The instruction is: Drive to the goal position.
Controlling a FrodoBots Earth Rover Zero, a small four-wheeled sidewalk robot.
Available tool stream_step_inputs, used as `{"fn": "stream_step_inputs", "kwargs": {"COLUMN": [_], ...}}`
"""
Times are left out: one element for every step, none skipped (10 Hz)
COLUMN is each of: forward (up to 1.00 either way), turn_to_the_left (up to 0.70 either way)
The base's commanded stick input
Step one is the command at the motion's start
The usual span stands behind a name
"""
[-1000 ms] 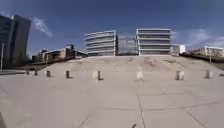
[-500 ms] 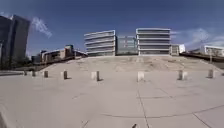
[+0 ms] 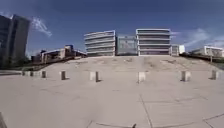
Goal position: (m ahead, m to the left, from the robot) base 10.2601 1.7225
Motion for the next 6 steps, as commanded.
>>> {"fn": "stream_step_inputs", "kwargs": {"forward": [0.44,0.44,0.44,0.44,0.44,0.44], "turn_to_the_left": [-0.01,-0.01,-0.01,-0.01,-0.01,-0.01]}}
